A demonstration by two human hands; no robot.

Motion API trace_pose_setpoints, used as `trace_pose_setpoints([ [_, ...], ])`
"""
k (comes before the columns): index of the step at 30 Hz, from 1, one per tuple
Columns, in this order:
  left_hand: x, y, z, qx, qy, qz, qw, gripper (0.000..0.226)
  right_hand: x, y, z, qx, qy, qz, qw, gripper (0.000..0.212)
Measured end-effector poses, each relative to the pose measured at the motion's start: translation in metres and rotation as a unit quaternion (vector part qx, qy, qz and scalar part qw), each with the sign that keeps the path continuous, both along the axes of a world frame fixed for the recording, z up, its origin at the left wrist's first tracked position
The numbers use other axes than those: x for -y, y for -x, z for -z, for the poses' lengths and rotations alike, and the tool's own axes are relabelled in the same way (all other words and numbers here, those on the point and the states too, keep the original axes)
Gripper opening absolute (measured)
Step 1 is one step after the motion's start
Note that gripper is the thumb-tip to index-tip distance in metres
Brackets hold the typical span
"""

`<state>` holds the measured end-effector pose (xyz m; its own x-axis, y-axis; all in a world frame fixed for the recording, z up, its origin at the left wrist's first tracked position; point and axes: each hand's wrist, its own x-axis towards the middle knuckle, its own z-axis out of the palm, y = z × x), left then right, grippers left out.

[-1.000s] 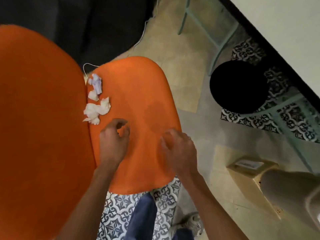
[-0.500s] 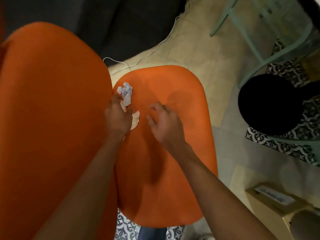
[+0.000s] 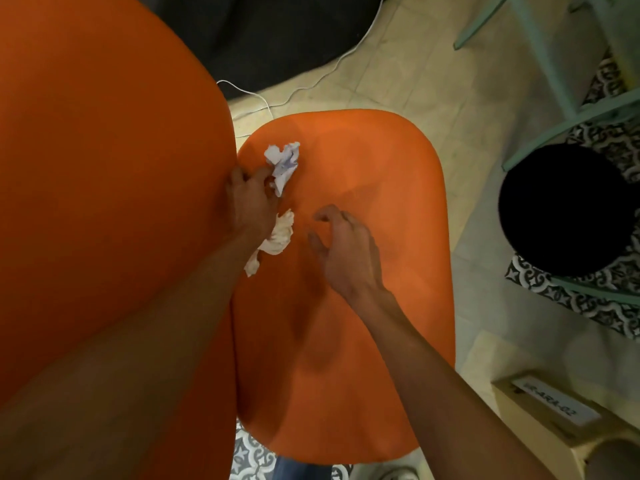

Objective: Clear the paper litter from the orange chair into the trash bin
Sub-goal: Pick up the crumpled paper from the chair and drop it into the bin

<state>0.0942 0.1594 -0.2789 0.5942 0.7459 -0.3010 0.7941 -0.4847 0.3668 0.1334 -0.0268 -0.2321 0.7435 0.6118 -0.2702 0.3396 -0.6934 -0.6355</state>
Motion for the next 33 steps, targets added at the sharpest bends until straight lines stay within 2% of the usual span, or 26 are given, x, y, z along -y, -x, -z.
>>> trace_pose_setpoints([
  [2, 0.003, 0.0, 0.001, 0.011, -0.001, -0.019, 1.0, 0.033, 0.007, 0.001, -0.001, -0.004, 0.005, 0.017, 1.0, 0.027],
  [8, 0.009, 0.006, -0.006, 0.029, 0.009, -0.015, 0.999, 0.026, 0.015, -0.006, -0.01, 0.023, -0.002, 0.033, 0.999, 0.034],
  [13, 0.012, 0.009, -0.03, 0.07, -0.005, 0.091, 0.993, 0.017, -0.01, -0.022, -0.013, 0.062, -0.045, -0.022, 0.997, 0.087],
  [15, 0.011, 0.008, -0.043, 0.085, -0.011, 0.151, 0.985, 0.015, -0.016, -0.032, -0.009, 0.055, -0.077, -0.033, 0.995, 0.095],
  [19, 0.019, 0.01, -0.059, 0.101, 0.008, 0.265, 0.959, 0.02, -0.01, -0.041, -0.004, 0.059, -0.108, -0.022, 0.992, 0.068],
  [21, 0.033, 0.014, -0.068, 0.096, 0.027, 0.281, 0.955, 0.021, 0.006, -0.037, -0.009, 0.053, -0.119, 0.011, 0.991, 0.056],
  [24, 0.061, 0.017, -0.085, 0.111, 0.058, 0.268, 0.955, 0.024, 0.044, -0.022, -0.021, 0.055, -0.149, 0.077, 0.984, 0.051],
  [29, 0.118, 0.022, -0.116, 0.102, 0.08, 0.308, 0.942, 0.046, 0.114, 0.011, -0.048, 0.05, -0.152, 0.186, 0.969, 0.042],
  [33, 0.167, 0.024, -0.144, 0.146, 0.079, 0.326, 0.931, 0.045, 0.179, 0.033, -0.077, 0.06, -0.15, 0.273, 0.948, 0.036],
])
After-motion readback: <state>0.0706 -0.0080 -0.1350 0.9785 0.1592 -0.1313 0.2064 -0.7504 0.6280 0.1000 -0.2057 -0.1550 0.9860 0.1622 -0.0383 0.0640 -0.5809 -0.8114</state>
